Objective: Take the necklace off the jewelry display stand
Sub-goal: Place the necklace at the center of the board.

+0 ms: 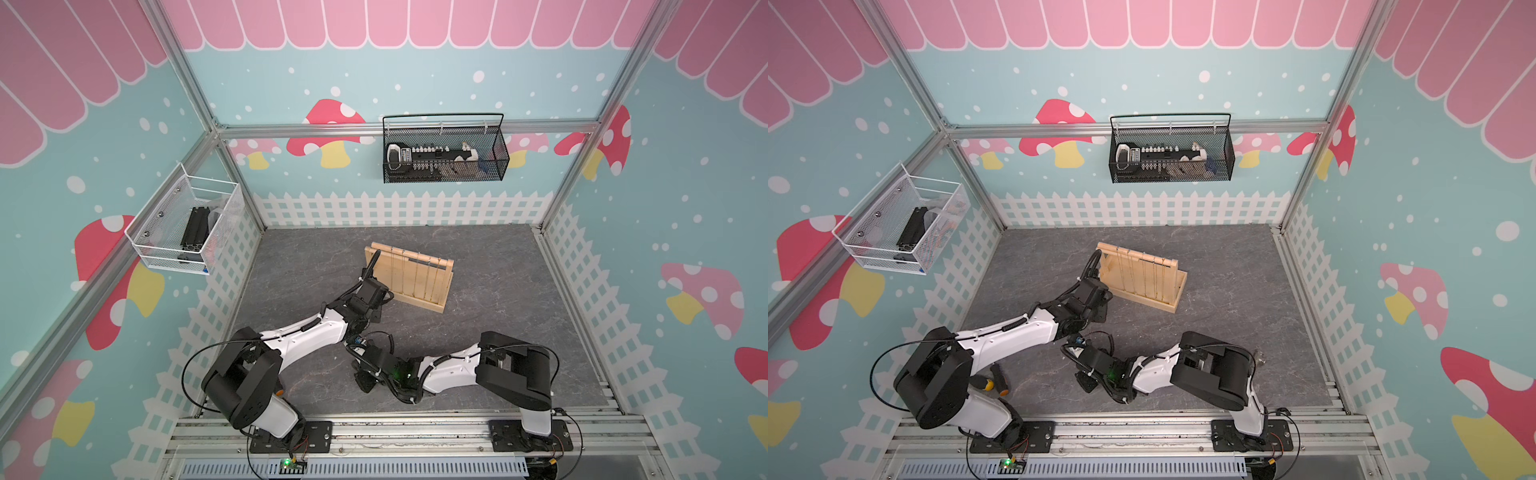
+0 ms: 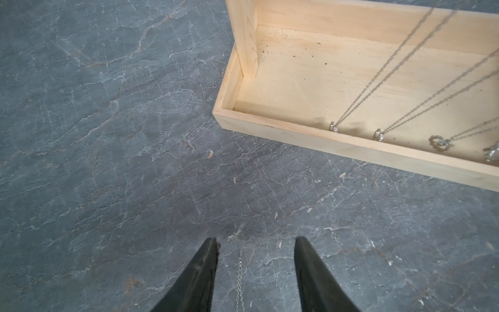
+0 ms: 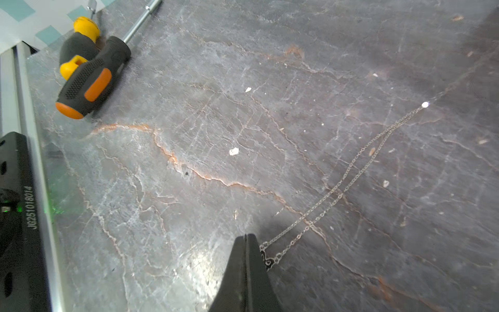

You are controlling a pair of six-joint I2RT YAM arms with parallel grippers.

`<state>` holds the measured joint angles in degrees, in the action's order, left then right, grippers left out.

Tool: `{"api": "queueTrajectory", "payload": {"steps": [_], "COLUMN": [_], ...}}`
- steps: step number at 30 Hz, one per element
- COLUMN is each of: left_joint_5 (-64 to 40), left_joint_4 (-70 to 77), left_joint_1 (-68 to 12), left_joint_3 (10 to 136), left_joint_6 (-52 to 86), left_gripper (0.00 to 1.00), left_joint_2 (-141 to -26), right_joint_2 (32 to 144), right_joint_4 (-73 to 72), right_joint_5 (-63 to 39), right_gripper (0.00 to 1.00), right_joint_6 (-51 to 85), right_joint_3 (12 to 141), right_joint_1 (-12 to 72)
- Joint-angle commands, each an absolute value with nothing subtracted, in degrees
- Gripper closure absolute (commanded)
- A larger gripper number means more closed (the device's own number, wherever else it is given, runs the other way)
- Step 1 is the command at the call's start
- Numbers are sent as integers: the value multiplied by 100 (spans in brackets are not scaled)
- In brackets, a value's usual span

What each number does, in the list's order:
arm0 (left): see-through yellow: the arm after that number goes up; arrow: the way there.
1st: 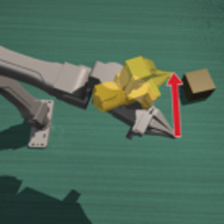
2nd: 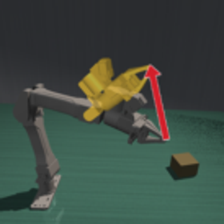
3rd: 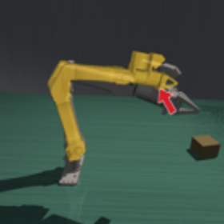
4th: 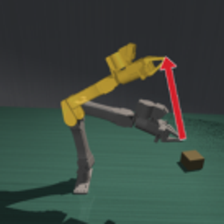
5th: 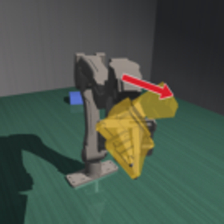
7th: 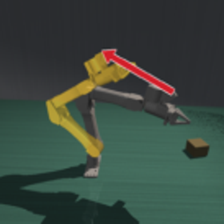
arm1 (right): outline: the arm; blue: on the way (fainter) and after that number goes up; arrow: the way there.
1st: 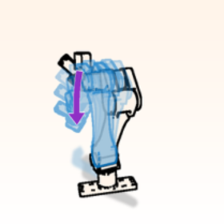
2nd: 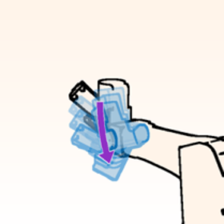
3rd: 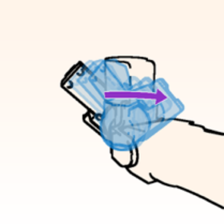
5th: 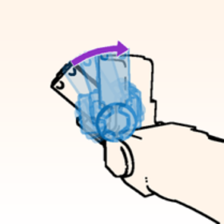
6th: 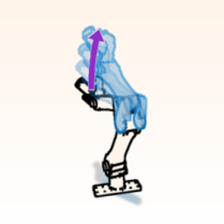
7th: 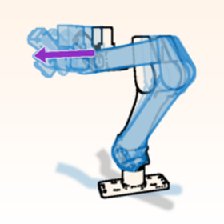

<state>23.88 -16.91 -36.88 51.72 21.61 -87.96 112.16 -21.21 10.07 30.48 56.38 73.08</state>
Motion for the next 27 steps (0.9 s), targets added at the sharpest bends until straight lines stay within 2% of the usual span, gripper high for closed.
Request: {"api": "queueTrajectory", "payload": {"steps": [1, 27], "left_joint_5": [2365, 2446], "left_joint_4": [-1633, -1591], "left_joint_1": [-3667, -3526], "left_joint_3": [5098, 5417], "left_joint_6": [2087, 1925], "left_gripper": [52, 49], "left_joint_2": [-8716, -9110], "right_joint_2": [11378, 11423], "right_joint_4": [-1736, -2357], "right_joint_5": [1253, 1060], "right_gripper": [100, 100], "right_joint_6": [3163, 3743], "right_joint_3": [5799, 5216], "right_joint_1": [7260, 7395]}}
